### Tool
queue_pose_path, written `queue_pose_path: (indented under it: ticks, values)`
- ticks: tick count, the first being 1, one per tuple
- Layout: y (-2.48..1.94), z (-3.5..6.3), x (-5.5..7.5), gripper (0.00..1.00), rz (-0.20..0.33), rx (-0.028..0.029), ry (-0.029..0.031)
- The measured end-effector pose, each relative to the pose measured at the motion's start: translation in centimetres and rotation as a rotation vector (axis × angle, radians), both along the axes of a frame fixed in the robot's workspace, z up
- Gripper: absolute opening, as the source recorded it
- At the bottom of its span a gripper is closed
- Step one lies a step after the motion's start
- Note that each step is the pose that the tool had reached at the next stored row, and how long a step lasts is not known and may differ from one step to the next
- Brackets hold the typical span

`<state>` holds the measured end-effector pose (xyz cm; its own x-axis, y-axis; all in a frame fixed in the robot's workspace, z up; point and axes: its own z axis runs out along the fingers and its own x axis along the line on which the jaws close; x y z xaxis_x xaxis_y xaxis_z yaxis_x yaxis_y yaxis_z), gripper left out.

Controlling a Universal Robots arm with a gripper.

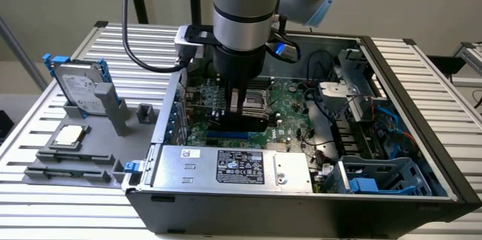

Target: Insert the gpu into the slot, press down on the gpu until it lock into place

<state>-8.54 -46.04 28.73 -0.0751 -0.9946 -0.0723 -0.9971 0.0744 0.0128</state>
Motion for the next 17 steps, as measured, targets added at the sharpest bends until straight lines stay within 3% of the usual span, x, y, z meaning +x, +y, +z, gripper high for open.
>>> queue_pose_path:
  ticks: [11,17]
  values:
    - [0.11,-0.48,-0.06,0.26,0.007,0.0003,-0.0002]
    - [0.11,-0.89,-0.08,0.26,0.007,-0.0002,0.0039]
